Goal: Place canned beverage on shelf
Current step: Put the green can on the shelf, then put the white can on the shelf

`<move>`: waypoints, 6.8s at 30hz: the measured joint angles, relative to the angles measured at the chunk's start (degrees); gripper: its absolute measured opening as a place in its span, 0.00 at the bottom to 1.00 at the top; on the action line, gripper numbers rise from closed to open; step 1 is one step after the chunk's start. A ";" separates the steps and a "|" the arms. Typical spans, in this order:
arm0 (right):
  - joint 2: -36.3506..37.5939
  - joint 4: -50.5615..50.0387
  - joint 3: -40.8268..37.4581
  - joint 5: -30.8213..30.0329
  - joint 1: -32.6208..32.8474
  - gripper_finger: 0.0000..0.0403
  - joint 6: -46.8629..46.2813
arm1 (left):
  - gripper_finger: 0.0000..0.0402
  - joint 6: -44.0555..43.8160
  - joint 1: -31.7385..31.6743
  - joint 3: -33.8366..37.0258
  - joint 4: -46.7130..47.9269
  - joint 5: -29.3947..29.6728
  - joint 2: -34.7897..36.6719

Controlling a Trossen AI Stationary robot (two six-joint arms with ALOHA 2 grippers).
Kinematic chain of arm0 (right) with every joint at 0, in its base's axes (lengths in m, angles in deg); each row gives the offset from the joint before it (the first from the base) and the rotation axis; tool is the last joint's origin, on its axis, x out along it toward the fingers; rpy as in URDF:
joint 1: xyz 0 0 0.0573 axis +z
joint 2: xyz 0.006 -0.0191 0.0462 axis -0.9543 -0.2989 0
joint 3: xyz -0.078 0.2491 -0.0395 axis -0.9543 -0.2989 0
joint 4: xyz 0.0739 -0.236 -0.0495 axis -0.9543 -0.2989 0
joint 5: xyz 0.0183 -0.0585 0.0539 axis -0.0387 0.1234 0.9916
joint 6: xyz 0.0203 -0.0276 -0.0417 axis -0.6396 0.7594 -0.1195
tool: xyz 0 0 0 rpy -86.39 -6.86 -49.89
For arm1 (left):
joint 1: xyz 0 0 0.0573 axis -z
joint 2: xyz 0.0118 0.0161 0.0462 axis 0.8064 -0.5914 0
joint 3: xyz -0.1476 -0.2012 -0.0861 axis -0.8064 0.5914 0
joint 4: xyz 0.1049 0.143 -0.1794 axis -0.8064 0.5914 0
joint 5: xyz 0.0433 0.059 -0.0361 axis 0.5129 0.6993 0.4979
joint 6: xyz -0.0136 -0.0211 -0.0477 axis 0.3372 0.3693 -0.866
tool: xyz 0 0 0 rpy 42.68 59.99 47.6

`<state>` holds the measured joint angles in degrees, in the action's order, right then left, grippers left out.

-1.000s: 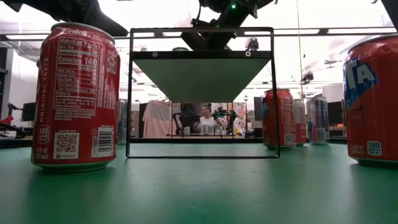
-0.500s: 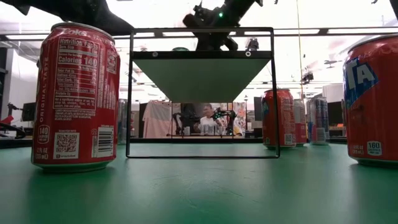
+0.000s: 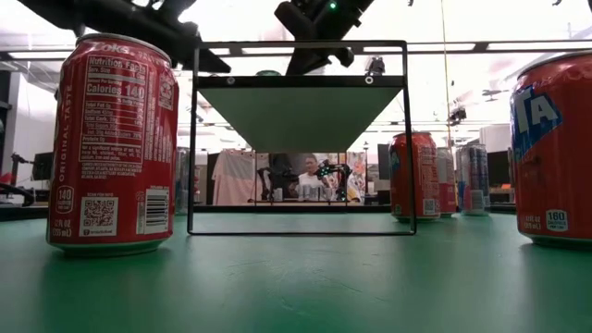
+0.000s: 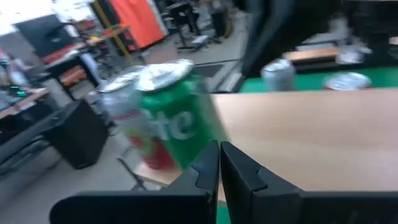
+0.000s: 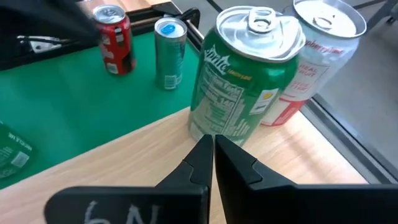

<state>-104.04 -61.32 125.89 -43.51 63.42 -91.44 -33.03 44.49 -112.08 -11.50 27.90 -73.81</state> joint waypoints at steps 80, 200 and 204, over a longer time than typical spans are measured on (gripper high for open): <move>2.01 -2.94 0.15 -0.01 1.40 0.02 -2.30 | 0.00 -4.82 -5.40 -0.08 -8.90 -7.41 -1.08; 4.41 -55.74 0.26 13.28 -23.16 0.86 -35.46 | 0.00 8.77 15.89 -1.78 19.50 -8.67 24.00; 3.51 -55.71 0.26 13.38 -24.05 0.86 -34.51 | 0.00 8.75 15.89 -1.78 19.50 -8.67 24.08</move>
<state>-100.53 -117.03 126.15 -30.14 39.37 -125.96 -24.28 60.38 -113.86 8.01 19.23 -49.73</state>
